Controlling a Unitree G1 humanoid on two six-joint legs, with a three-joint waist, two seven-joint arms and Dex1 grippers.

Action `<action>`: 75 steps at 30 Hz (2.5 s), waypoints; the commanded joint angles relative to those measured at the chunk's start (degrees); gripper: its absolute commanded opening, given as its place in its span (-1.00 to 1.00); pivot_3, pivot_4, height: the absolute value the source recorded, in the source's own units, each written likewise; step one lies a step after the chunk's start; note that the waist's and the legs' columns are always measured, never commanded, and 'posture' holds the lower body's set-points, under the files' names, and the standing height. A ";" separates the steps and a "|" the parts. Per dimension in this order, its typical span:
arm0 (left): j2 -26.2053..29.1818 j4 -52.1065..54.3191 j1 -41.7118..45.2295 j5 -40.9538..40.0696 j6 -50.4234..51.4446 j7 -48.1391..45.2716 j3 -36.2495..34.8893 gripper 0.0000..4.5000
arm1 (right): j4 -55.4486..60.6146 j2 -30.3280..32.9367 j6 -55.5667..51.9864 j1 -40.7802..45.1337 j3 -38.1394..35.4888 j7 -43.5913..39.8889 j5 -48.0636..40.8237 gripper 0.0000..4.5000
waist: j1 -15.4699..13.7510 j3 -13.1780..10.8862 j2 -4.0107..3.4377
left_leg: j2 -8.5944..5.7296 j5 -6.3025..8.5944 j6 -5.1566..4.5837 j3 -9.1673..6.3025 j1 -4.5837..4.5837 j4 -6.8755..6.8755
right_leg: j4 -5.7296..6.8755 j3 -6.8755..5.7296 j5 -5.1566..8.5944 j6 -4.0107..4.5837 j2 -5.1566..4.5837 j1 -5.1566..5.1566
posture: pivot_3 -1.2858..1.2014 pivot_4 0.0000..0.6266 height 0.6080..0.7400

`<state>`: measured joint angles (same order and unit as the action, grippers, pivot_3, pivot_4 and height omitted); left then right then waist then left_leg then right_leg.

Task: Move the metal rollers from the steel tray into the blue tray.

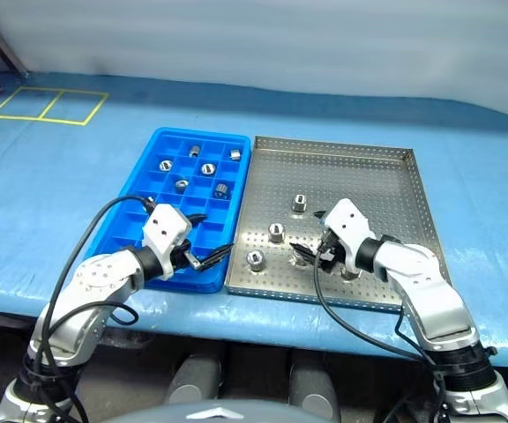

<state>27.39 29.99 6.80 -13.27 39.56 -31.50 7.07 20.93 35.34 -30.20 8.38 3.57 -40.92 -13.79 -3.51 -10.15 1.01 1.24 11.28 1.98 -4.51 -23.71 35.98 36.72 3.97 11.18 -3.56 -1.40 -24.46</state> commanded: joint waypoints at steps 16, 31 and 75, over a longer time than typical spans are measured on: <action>-1.00 -2.95 8.39 -1.75 -0.02 -3.36 4.11 1.00 | 5.26 -1.27 1.04 -5.40 -1.94 3.85 -0.20 0.97 | 1.05 0.00 0.00 | 0.00 0.00 0.00 0.02 0.02 0.03 | 0.05 0.01 0.00 0.00 0.01 0.00 | 0.15 -0.52 1.00; 7.35 -7.45 15.47 6.21 4.96 -9.09 18.25 1.00 | 5.94 -4.73 3.54 -8.90 -0.62 7.70 1.37 0.97 | 2.68 0.01 -0.01 | 0.00 0.00 0.00 0.02 0.06 0.07 | 0.09 0.03 0.01 0.01 0.01 0.02 | 0.12 -0.52 1.00; 6.06 -13.41 17.53 11.23 4.85 -15.08 23.79 -0.99 | 2.77 -7.27 6.23 -5.92 0.51 8.55 4.15 1.00 | 3.58 0.49 -0.67 | 0.00 -0.01 -0.02 0.01 0.24 0.07 | 0.12 0.03 0.02 0.00 0.01 0.20 | 0.14 -0.52 1.00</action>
<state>33.05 18.07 26.11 -2.31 44.13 -45.68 29.38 23.14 28.34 -25.36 1.54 4.43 -32.52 -9.47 0.06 -9.66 0.34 1.24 11.27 1.96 -4.50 -23.47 36.04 36.85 4.00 11.20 -3.56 -1.39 -24.27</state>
